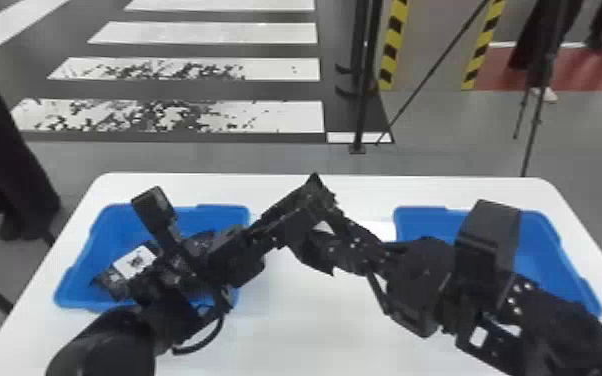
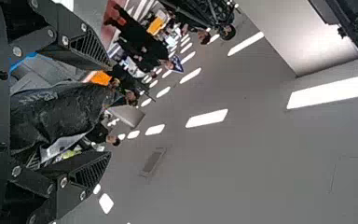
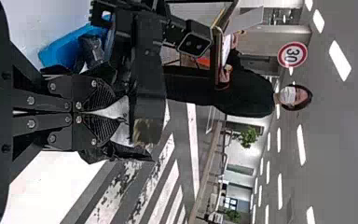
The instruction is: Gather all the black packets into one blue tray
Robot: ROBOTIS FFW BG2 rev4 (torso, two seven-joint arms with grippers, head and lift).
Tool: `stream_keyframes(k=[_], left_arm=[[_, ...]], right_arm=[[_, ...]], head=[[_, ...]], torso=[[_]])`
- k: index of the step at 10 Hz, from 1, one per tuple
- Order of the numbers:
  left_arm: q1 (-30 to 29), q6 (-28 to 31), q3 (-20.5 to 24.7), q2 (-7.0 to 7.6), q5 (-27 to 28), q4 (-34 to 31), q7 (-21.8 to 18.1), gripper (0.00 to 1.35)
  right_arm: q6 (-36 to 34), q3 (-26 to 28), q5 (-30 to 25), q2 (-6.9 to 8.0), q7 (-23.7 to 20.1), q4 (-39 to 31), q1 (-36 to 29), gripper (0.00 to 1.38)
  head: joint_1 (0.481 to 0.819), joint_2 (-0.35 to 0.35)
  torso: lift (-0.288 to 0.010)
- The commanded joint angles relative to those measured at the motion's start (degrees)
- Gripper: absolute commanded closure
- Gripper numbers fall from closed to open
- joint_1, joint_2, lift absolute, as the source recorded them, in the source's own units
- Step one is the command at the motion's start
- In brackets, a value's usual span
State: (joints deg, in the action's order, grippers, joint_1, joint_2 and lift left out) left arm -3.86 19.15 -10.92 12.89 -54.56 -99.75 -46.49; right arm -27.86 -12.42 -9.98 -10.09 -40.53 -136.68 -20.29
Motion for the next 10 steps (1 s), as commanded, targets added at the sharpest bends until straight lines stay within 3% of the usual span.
stream_keyframes(k=[1,2,3,6,8,9,10], left_arm=[[1.5,-2.8,-2.6,0.03,-0.4,2.5,0.1,0.77],[1.5,-7.5,-4.2,0.12,-1.5,2.9,0.7,1.09],[1.3,-9.3,-4.3,0.12,-1.1,2.9,1.0,1.19],[1.1,-16.3,-3.9,0.21,1.3,3.2,1.7,1.20],[0.2,-17.2,-2.1,0.29,3.1,3.2,1.4,1.20],[-0.6,-17.5,0.0,0.38,4.1,3.2,0.7,1.20],[-1.8,-18.3,2.5,1.09,5.4,3.2,-0.2,1.20]], right_arm=[[0.0,-0.6,-0.2,-0.10,-0.1,0.1,0.3,1.28],[0.0,-0.7,-0.1,-0.10,-0.1,0.3,0.5,1.28],[0.0,-0.7,-0.1,-0.10,-0.2,0.5,0.6,1.28],[0.0,-0.7,0.6,-0.02,-0.1,0.9,0.6,1.25],[0.0,2.2,2.5,0.60,-0.1,2.3,-0.4,0.29],[0.0,4.9,3.9,1.21,0.2,2.9,-1.5,0.06],[0.9,8.4,6.1,1.92,0.6,3.7,-3.6,0.10]], head=[[0.695,0.009],[0.695,0.003],[0.695,0.000],[0.695,0.016],[0.695,0.032],[0.695,0.031],[0.695,0.026]], torso=[[-0.110],[-0.110],[-0.110],[-0.110],[-0.110],[-0.110],[-0.110]])
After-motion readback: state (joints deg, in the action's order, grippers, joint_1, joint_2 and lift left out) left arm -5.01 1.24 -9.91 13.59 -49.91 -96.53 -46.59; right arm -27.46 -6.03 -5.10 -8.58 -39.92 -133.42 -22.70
